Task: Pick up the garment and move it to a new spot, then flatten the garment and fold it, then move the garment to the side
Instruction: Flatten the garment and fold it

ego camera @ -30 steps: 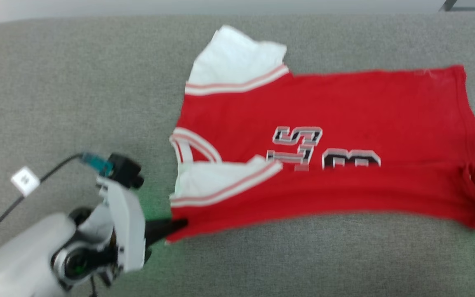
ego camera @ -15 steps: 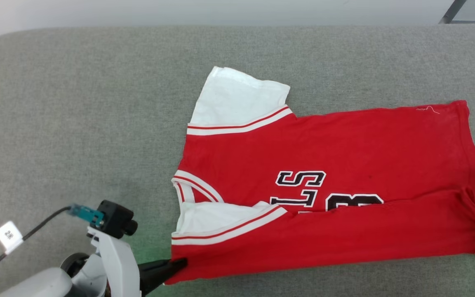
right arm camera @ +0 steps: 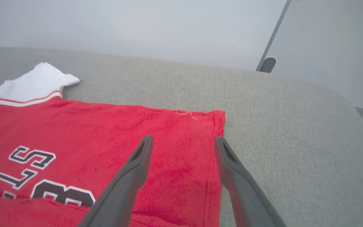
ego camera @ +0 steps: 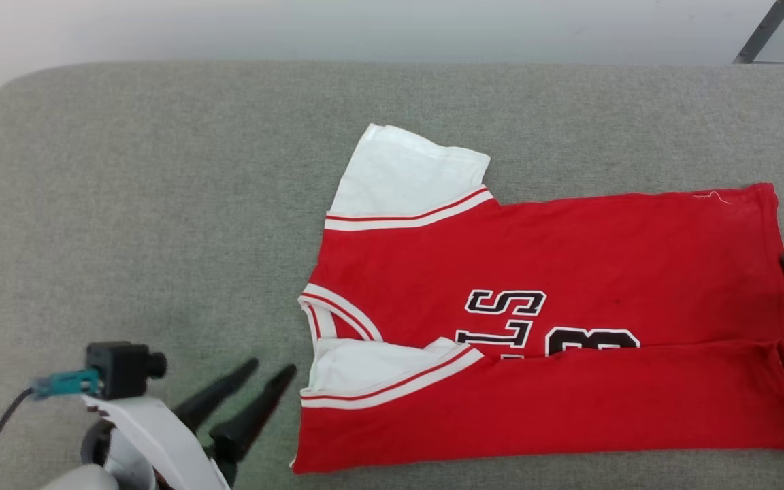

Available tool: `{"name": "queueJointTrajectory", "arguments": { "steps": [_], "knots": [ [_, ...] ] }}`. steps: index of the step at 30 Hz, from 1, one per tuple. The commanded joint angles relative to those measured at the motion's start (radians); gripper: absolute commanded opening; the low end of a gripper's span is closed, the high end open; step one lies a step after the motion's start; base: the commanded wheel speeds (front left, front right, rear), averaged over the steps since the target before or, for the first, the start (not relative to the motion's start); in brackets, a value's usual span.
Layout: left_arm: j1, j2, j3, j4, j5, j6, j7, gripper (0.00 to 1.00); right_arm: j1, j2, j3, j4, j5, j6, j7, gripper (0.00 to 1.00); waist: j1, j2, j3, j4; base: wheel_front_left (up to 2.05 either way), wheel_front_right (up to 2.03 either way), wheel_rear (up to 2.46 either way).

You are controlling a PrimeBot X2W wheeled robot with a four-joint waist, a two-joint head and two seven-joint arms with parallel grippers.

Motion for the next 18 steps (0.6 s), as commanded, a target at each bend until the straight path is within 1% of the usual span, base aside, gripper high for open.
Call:
{"name": "queueJointTrajectory", "arguments": {
  "steps": [1, 5, 8, 9, 11, 13, 18],
  "knots": [
    [0.007, -0.005, 0.006, 0.008, 0.017, 0.004, -0.021, 1.0, -0.018, 0.016, 0.009, 0.011, -0.011, -0.001, -0.024, 1.0, 0.0, 0.0, 0.001, -0.003, 0.0, 0.0, 0.0],
    [-0.048, -0.036, 0.047, 0.086, 0.082, 0.019, -0.101, 1.0, -0.09, 0.085, 0.024, 0.036, -0.071, -0.001, -0.185, 1.0, 0.0, 0.0, 0.015, -0.025, 0.0, 0.0, 0.0],
    [-0.123, -0.054, 0.067, 0.173, 0.149, 0.032, -0.118, 1.0, -0.13, 0.14, 0.015, 0.059, -0.112, -0.001, -0.283, 1.0, 0.0, 0.0, 0.035, -0.056, 0.0, 0.0, 0.0],
    [-0.158, -0.066, 0.07, 0.2, 0.169, 0.03, -0.117, 1.0, -0.138, 0.154, 0.015, 0.066, -0.125, -0.001, -0.307, 1.0, 0.0, 0.0, 0.044, -0.067, 0.0, 0.0, 0.0],
    [-0.235, -0.083, 0.079, 0.251, 0.195, 0.012, -0.104, 1.0, -0.155, 0.189, 0.013, 0.076, -0.143, -0.001, -0.347, 1.0, 0.0, 0.0, 0.062, -0.095, 0.0, 0.0, 0.0],
    [-0.327, -0.088, 0.086, 0.311, 0.227, -0.007, -0.076, 1.0, -0.167, 0.221, 0.02, 0.079, -0.152, -0.001, -0.378, 1.0, 0.0, 0.0, 0.084, -0.127, 0.0, 0.0, 0.0],
    [-0.565, -0.11, 0.095, 0.479, 0.276, -0.069, 0.03, 1.0, -0.19, 0.293, 0.04, 0.055, -0.175, -0.001, -0.451, 1.0, 0.0, 0.0, 0.143, -0.219, 0.0, 0.0, 0.0]
  ]
}}
